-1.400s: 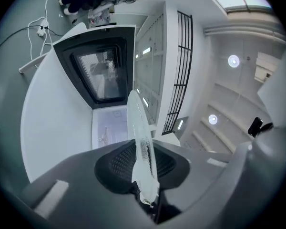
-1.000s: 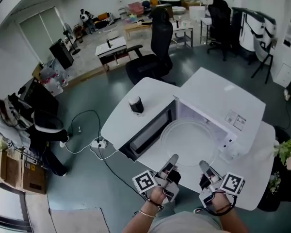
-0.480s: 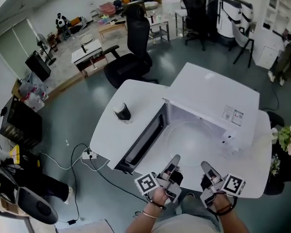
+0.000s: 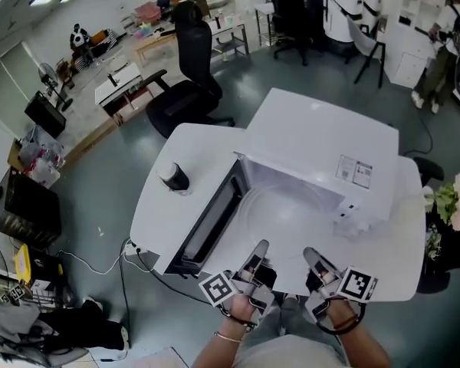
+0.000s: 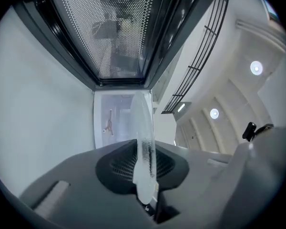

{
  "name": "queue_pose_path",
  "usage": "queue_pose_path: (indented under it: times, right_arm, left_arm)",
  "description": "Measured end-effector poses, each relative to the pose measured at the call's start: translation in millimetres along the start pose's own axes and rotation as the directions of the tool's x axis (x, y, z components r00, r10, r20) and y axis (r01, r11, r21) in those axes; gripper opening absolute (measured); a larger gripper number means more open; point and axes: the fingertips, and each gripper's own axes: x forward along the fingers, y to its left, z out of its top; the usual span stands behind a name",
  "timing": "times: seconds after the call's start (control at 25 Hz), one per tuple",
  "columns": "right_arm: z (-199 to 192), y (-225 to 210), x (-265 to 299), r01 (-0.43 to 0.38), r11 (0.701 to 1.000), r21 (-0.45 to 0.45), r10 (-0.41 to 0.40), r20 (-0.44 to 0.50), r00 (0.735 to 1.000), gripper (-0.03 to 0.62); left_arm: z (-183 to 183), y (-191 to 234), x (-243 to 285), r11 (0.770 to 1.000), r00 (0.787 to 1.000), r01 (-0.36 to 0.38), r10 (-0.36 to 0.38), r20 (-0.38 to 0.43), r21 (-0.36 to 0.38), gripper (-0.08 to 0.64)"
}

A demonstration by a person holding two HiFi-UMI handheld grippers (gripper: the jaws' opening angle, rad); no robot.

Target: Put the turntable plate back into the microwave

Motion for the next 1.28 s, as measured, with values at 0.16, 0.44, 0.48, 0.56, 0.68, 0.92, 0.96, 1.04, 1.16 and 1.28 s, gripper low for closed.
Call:
queue_pose_path:
  times: [0.16,0.44,0.48,0.56,0.68,0.92,0.96,1.04,1.16,1.28]
  right_arm:
    - [1,-8,-2,0.017,1.0,-0.001,-0.017,0.005,1.0,0.081]
    - [-4,-15,-7,0.045,0.999,-0.026,-0.046,-0.013,0.999,0.087]
    - [-5,-15,-9,0.049,0.998,-0.03,-0.049,-0.015,0.999,0.089]
    - [-6,-17,-14,0.063,0.997,-0.036,-0.064,-0.015,0.998,0.092]
    - [-8,-22,-25,0.101,0.992,-0.071,-0.102,-0.019,0.995,0.091]
    - [-6,-22,-45,0.2,0.934,-0.296,-0.206,0.011,0.978,0.091]
    - [-3,-24,-49,0.231,0.908,-0.35,-0.238,0.025,0.971,0.089]
    - [3,-29,-55,0.297,0.847,-0.441,-0.299,0.066,0.952,0.089]
    - [14,-33,-63,0.371,0.77,-0.519,-0.35,0.142,0.926,0.087]
    - [23,-38,-67,0.428,0.712,-0.557,-0.38,0.207,0.901,0.086]
  left_arm:
    - [-3,7,3,1.0,1.0,0.011,-0.011,0.006,-0.017,0.038]
    - [-8,9,5,0.999,0.999,0.035,-0.035,0.002,-0.023,0.037]
    - [-9,8,5,0.999,0.999,0.038,-0.038,0.001,-0.023,0.038]
    - [-11,10,5,0.999,0.999,0.04,-0.04,0.001,-0.03,0.038]
    - [-12,13,8,0.999,0.999,0.038,-0.038,0.006,-0.031,0.038]
    - [-8,18,13,0.999,0.999,0.033,-0.032,0.02,-0.028,0.038]
    - [-7,18,14,0.999,0.999,0.033,-0.033,0.024,-0.026,0.038]
    - [-5,19,16,0.999,0.999,0.034,-0.033,0.027,-0.019,0.038]
    - [-5,21,20,1.0,0.999,0.03,-0.03,0.026,-0.003,0.038]
    - [-5,23,24,0.999,0.999,0.032,-0.032,0.029,0.003,0.038]
